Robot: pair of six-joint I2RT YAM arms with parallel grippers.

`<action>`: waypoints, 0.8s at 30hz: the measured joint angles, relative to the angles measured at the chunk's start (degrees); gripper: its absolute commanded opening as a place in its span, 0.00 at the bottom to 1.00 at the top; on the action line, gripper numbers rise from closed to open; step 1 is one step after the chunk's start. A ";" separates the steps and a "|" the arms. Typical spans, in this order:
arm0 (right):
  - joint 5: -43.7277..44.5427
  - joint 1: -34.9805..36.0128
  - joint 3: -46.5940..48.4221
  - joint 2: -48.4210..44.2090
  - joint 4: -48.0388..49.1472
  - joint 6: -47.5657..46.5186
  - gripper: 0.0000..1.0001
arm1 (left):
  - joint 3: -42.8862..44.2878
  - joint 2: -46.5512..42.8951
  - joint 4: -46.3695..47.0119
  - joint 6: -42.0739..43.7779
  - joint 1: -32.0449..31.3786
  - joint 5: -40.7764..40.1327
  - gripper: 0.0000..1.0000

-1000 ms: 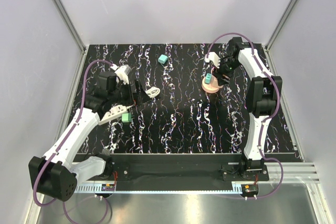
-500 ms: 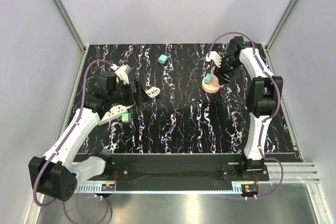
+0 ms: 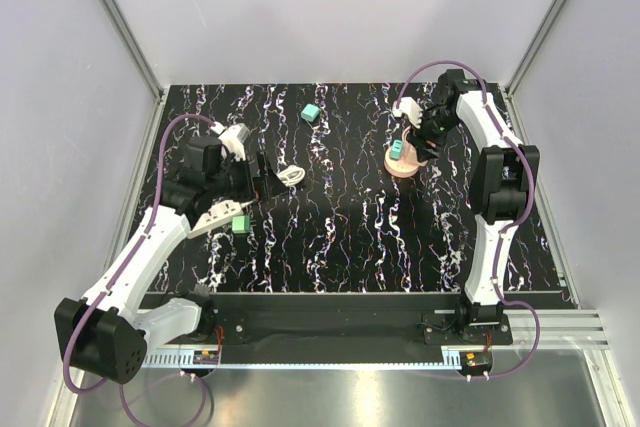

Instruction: Insert the plug

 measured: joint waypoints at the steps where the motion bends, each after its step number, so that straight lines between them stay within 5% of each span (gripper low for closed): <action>1: -0.04 0.00 0.00 0.00 0.00 0.07 0.00 | 0.00 0.00 0.00 0.00 0.02 0.02 0.99; 24: -0.50 -0.15 -0.59 0.39 0.24 0.74 0.00 | 0.00 0.00 0.00 0.00 0.24 0.61 0.99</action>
